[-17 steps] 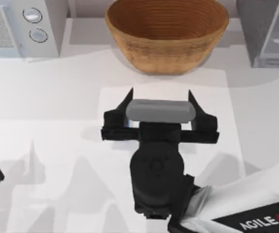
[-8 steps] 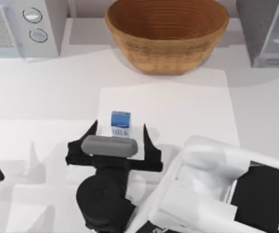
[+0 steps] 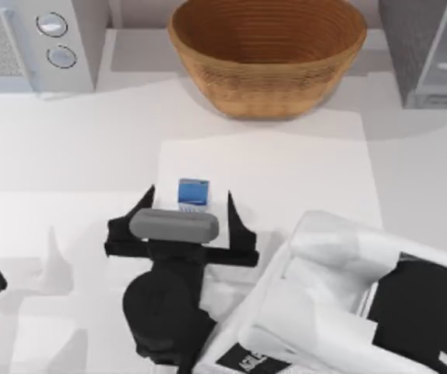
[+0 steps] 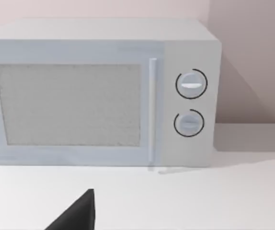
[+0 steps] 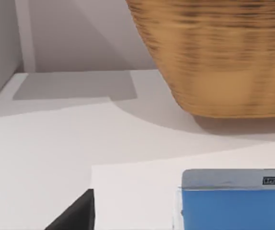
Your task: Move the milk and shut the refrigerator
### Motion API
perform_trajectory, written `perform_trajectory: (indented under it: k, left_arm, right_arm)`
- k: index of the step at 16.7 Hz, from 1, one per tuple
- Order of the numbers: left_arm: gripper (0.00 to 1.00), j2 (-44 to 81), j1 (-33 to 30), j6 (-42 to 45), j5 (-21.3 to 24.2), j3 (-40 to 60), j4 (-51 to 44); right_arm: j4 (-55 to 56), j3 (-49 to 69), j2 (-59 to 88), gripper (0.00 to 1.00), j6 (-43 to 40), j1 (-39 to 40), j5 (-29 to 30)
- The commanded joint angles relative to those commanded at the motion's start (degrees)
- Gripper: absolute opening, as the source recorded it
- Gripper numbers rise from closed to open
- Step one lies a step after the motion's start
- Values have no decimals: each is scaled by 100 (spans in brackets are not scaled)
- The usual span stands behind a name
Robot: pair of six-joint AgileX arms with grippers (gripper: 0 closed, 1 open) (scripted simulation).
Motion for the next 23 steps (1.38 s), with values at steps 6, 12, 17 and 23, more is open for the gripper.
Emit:
perform_trajectory:
  k: [6,12,17,23]
  left_arm:
    - [100,0,0,0,0,0,0]
    - [100,0,0,0,0,0,0]
    - [100,0,0,0,0,0,0]
    - [100,0,0,0,0,0,0]
  right_arm:
    - [-132,278,117,100,-30,-308,-307]
    - [-132,278,117,62,-30,-308,-307]
    - [-132,278,117,25,-30,-308,-307]
    - [-132,278,117,0,-30,-308,-307]
